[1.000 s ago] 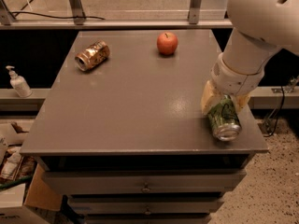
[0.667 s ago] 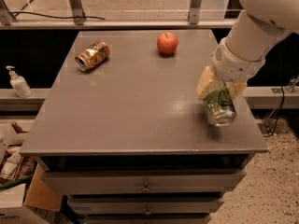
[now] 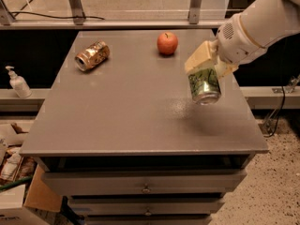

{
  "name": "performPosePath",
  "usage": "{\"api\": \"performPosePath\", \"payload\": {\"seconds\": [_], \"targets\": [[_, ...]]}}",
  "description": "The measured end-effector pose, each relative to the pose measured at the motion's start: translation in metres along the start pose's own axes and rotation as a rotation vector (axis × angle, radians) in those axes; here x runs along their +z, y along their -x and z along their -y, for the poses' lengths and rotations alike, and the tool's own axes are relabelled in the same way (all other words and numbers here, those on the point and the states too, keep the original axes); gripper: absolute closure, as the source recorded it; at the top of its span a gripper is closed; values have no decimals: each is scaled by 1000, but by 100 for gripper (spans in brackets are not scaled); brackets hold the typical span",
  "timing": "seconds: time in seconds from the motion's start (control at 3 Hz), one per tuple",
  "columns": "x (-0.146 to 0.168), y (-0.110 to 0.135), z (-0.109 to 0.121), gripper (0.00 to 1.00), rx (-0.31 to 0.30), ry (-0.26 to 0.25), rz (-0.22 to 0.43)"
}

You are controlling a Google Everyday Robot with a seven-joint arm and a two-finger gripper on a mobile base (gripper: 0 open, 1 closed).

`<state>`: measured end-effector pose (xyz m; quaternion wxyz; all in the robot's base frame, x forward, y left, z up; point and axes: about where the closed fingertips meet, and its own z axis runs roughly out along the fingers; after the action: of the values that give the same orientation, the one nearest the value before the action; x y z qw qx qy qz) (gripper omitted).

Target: Place green can upright

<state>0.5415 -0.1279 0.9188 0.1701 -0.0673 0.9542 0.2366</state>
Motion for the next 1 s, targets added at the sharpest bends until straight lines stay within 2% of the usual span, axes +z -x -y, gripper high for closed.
{"api": "performPosePath", "payload": {"seconds": [0.33,0.67,1.0], "targets": [[-7,13,-25,100,-38,213,101],[-17,14,-49,100,-57,425,173],[-30,12,-76,100,-56,539,188]]}}
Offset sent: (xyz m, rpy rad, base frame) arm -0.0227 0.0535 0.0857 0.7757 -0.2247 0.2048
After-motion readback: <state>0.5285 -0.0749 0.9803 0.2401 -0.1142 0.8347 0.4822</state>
